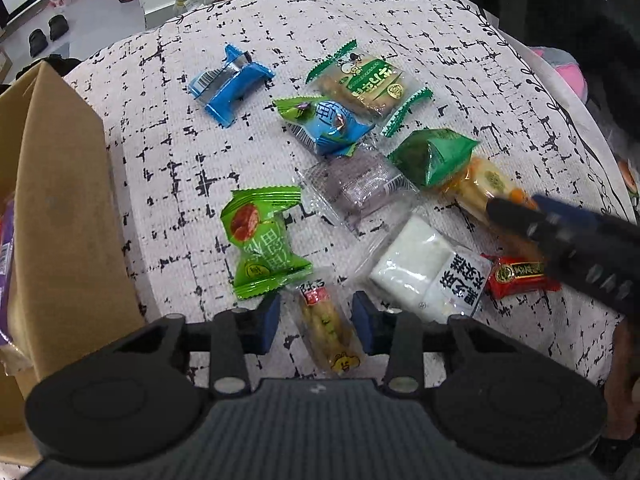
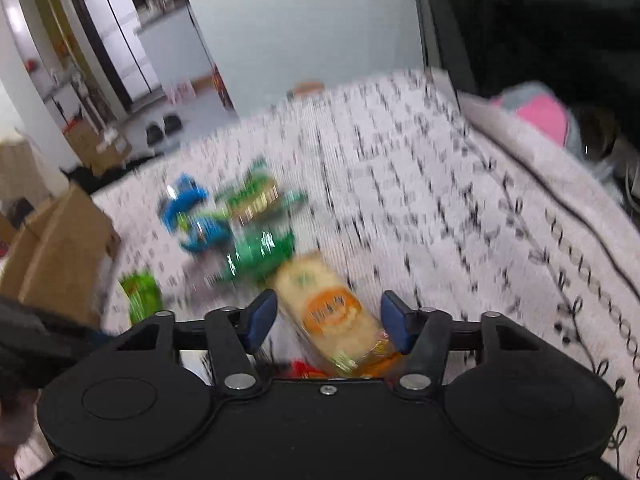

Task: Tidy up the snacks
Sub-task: 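Grasp the small yellow snack pack with the left gripper while the right grasps the orange-labelled pastry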

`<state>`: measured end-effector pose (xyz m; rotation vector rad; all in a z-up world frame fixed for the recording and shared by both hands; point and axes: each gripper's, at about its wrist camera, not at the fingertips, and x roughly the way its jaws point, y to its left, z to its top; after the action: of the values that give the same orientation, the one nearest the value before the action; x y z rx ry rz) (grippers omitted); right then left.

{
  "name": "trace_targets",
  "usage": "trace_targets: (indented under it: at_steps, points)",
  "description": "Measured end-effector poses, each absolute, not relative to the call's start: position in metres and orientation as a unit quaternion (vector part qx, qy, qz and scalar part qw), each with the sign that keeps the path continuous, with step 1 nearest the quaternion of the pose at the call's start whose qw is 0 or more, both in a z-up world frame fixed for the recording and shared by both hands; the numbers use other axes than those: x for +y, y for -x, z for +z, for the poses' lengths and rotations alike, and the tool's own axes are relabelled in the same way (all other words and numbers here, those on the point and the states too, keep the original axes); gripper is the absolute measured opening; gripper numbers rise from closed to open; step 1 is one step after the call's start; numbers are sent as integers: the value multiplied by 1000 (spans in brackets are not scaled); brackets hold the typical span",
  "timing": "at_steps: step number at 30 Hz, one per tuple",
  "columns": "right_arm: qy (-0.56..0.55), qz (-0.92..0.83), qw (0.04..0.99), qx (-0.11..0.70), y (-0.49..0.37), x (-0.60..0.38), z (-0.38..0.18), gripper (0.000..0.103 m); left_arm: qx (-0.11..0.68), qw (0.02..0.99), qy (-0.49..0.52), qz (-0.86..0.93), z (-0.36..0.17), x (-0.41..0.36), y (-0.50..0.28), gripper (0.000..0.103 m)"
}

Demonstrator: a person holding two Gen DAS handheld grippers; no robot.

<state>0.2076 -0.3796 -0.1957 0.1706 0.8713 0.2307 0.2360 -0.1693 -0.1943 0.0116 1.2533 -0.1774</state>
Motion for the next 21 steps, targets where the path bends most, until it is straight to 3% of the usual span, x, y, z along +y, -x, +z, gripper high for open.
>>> trace_targets:
  at_steps: [3, 8, 21]
  points:
    - [-74, 119, 890, 433, -205, -376, -199, 50, 581, 809, -20, -81, -194, -171, -236, 20]
    - [-51, 139, 884, 443, -199, -367, -201, 37, 586, 805, -27, -91, -191, -170, -240, 18]
    - [-99, 134, 895, 413, -201, -373, -177, 34, 544, 833, -34, -90, -127, -144, -247, 18]
